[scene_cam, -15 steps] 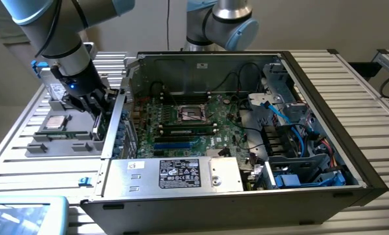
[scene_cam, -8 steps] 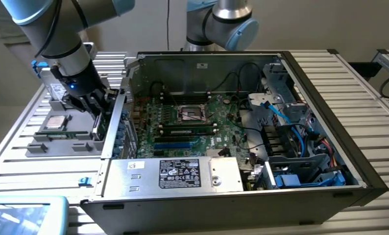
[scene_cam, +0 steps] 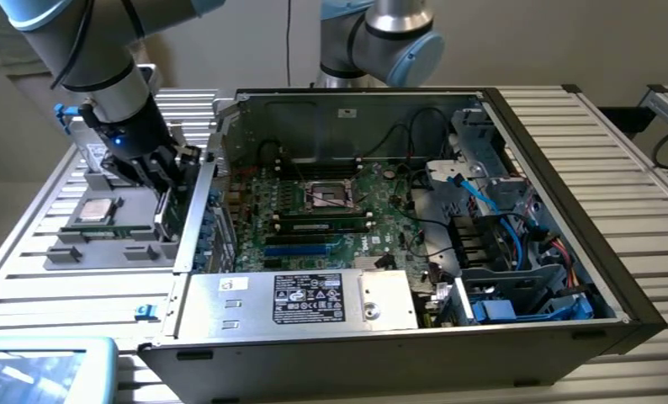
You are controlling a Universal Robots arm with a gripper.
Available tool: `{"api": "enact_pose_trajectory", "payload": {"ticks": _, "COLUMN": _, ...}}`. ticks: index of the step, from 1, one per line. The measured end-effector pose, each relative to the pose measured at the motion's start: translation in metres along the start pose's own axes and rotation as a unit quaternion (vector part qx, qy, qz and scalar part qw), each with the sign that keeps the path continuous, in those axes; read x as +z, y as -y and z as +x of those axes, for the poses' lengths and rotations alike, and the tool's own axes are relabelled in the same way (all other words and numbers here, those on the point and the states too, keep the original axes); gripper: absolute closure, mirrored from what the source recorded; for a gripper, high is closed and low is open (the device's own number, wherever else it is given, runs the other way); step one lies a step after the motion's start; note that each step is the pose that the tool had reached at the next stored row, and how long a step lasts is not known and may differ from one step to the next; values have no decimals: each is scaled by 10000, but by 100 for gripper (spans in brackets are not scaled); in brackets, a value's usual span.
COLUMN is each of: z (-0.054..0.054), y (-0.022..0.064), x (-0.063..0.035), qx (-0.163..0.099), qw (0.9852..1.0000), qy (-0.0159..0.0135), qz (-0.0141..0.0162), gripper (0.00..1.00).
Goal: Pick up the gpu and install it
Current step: 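Pick up the gpu and move the gpu toward the slot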
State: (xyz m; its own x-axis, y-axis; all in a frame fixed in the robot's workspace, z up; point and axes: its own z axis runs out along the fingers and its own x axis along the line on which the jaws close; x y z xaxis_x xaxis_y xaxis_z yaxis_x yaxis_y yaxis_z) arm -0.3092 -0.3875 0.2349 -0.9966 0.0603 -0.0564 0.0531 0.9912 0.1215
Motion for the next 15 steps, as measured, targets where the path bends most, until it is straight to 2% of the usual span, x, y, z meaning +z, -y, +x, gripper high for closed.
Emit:
{"api": "enact_pose_trajectory", "payload": {"ticks": 4, "z": -4, "y": -14, "x": -149, "qx": 1, "qw": 10000, "qy": 0, "qz": -15, "gripper": 71}}
{"api": "enact_pose_trajectory", "payload": {"ticks": 15, "z": -25, "y": -49, "x": -647, "qx": 1, "qw": 10000, "qy": -1, "qz": -16, "gripper": 71}}
